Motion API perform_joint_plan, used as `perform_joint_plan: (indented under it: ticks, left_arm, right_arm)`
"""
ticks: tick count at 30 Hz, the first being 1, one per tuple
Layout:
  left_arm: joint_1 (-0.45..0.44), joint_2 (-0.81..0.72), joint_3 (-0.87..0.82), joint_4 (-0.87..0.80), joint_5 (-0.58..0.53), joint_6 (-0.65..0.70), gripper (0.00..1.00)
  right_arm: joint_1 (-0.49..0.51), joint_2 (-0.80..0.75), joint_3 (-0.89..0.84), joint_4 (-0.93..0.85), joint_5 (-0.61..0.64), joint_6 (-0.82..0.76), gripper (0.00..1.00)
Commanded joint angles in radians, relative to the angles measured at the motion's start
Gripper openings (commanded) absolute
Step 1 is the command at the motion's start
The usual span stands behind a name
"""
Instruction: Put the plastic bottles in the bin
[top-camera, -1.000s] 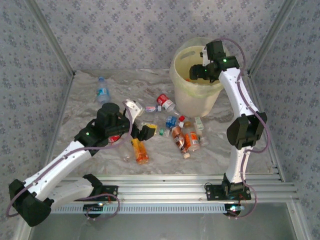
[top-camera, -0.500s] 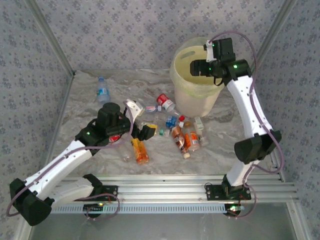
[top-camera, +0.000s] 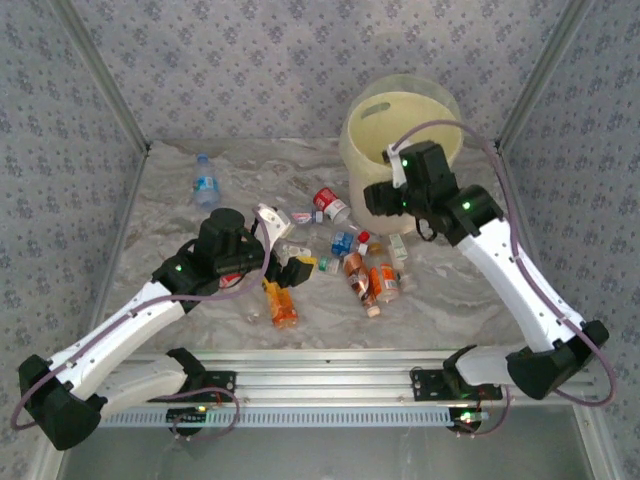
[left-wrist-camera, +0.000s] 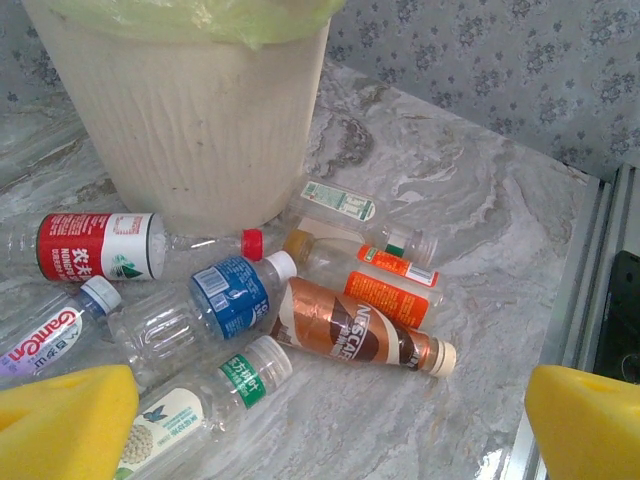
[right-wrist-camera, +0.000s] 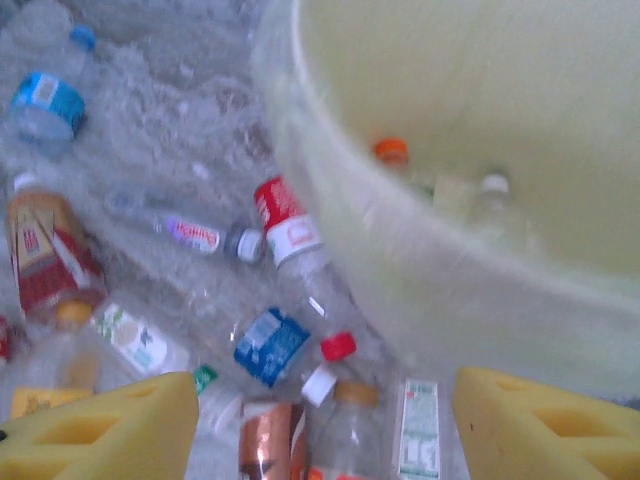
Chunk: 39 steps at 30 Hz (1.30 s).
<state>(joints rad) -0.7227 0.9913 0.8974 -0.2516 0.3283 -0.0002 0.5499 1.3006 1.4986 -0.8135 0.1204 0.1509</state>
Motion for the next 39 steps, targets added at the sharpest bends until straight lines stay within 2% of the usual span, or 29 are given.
perform_joint_plan:
  ticks: [1, 9, 15, 27, 39]
  left_arm:
    - [-0.013, -0.011, 0.017, 0.000, 0.011, 0.015, 1.00]
    - [-0.014, -0.029, 0.026, -0.018, 0.014, 0.037, 1.00]
    - [-0.014, -0.034, 0.027, -0.017, 0.015, 0.037, 1.00]
    - [-0.015, -0.040, 0.036, -0.032, 0.005, 0.056, 1.00]
    - [0.014, -0.038, 0.047, -0.045, -0.009, 0.062, 1.00]
  right_arm:
    - [0.054, -0.045, -0.101, -0.023, 0.057, 0.056, 0.69]
    - [0.130, -0.043, -0.349, 0.044, 0.016, 0.112, 0.66]
    - [0.161, 0.003, -0.466, 0.145, -0.014, 0.168, 0.65]
    - [0.199, 0.157, -0.531, 0.271, 0.011, 0.229, 0.62]
    - [0.204, 0.187, -0.573, 0.321, 0.010, 0.222, 0.65]
